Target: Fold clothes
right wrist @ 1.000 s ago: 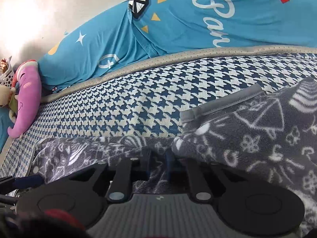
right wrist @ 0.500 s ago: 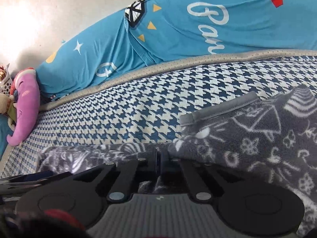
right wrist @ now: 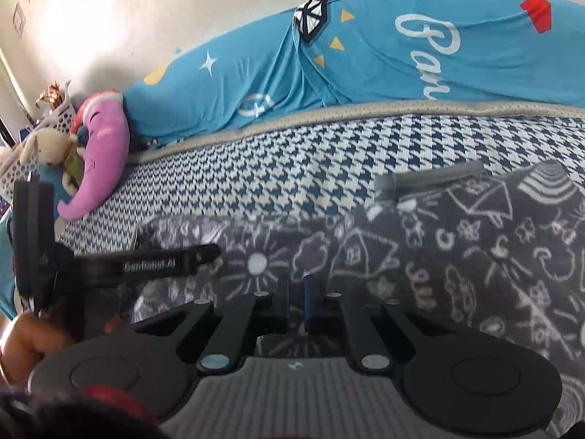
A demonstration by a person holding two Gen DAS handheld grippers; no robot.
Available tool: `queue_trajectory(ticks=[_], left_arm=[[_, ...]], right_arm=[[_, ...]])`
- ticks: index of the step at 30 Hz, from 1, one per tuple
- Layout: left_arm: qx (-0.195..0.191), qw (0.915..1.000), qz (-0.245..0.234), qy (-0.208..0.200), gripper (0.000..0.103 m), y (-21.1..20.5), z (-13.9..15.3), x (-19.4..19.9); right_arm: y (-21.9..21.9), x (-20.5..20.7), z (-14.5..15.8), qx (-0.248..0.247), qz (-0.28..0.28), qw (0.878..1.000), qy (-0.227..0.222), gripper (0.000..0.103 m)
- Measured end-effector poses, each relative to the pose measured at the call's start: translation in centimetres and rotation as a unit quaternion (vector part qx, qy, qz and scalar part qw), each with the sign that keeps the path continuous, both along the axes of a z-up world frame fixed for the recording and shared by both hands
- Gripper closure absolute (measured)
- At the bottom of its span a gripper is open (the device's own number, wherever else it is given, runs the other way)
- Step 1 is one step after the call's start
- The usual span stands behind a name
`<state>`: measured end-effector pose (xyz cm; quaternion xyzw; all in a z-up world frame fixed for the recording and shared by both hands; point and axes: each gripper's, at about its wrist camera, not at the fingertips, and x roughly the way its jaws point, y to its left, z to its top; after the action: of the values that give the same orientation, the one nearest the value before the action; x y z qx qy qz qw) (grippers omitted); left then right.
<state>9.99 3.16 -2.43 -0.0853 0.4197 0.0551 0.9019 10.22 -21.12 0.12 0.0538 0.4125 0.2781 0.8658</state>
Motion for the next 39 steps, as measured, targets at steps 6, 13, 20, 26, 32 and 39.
queue_trajectory(ticks=[6, 13, 20, 26, 32, 39], left_arm=[[0.004, 1.0, 0.007, -0.002, 0.001, -0.1, -0.1, 0.5], [0.011, 0.9999, 0.009, -0.006, 0.001, 0.0, 0.0, 1.0], [0.006, 0.9999, 0.014, -0.007, 0.0, 0.2, 0.6, 1.0], [-0.004, 0.9998, 0.016, -0.014, 0.0, 0.7, 2.2, -0.1], [0.004, 0.9996, 0.019, -0.021, 0.0, 1.7, 4.0, -2.1], [0.021, 0.9993, 0.012, -0.028, 0.0, 2.3, 5.7, -5.0]], right_arm=[[-0.1, 0.9, -2.3, -0.028, -0.012, 0.999, 0.036, 0.102], [0.2, 1.6, -3.3, -0.038, -0.027, 0.998, 0.044, 0.103], [0.2, 1.2, -3.2, -0.041, -0.031, 0.998, 0.039, 0.103], [0.6, 1.0, -3.2, -0.046, -0.035, 0.998, 0.032, 0.103], [0.9, 0.7, -3.1, -0.046, -0.045, 0.998, 0.028, 0.103], [0.0, -0.9, -0.8, -0.016, -0.061, 0.998, 0.008, 0.097]])
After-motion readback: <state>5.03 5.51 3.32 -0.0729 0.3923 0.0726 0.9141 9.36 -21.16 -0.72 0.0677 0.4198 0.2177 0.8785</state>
